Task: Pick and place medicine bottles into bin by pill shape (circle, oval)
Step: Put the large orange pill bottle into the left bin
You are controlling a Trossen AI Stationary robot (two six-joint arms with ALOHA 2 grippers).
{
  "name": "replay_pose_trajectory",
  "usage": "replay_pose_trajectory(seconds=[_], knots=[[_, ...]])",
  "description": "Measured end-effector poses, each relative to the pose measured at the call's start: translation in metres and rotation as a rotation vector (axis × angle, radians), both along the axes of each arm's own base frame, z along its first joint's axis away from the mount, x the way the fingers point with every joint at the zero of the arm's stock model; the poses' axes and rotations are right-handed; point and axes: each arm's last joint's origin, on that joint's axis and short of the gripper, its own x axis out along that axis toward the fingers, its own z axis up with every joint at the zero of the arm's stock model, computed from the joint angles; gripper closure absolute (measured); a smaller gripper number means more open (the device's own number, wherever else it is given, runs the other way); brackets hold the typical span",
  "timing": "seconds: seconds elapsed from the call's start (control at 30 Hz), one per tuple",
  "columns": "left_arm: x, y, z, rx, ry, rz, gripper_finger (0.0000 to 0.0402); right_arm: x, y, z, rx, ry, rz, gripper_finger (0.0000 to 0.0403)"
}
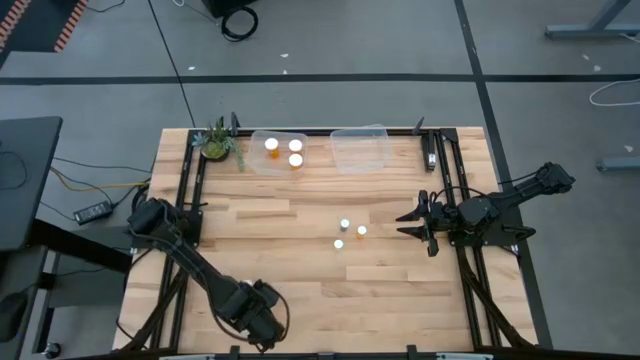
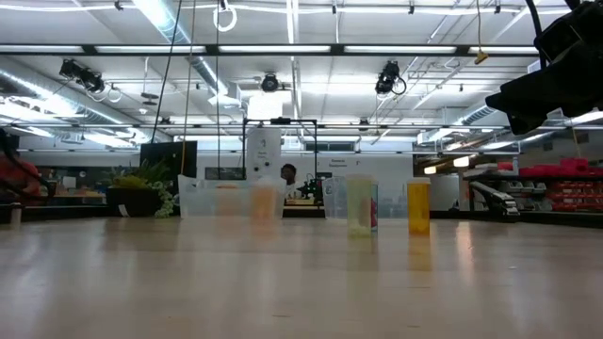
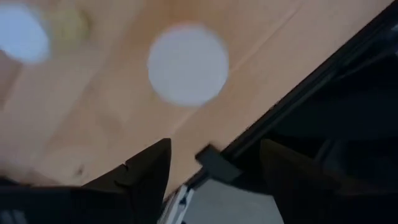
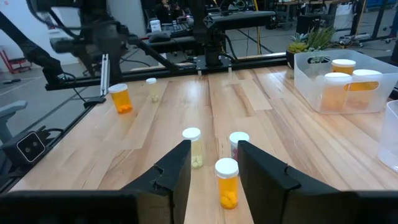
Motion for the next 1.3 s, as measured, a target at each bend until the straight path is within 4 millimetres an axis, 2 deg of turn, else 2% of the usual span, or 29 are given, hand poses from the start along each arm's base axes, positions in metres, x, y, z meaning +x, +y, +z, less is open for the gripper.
replay_pose_trajectory(seconds=[0.13,0.53,0.8,1.3], knots=[[-0.001,-0.006,-0.014,0.006,0.074,0.024,0.0128,0.000,0.000,0.000,0.000,0.000,0.000,0.0265],[0.007,-0.009,-0.041,0.060,0.120,0.017,0.0091,0.000,0.000,0.000,0.000,0.000,0.001,0.0265],[0.011,-0.002,-0.049,0.164,0.074,-0.031,0.0110,0.000,0.000,0.000,0.000,0.000,0.000,0.0265],[0.013,-0.002,-0.049,0.200,0.032,-0.036,0.0148,0.000,0.000,0.000,0.000,0.000,0.001,0.0265]])
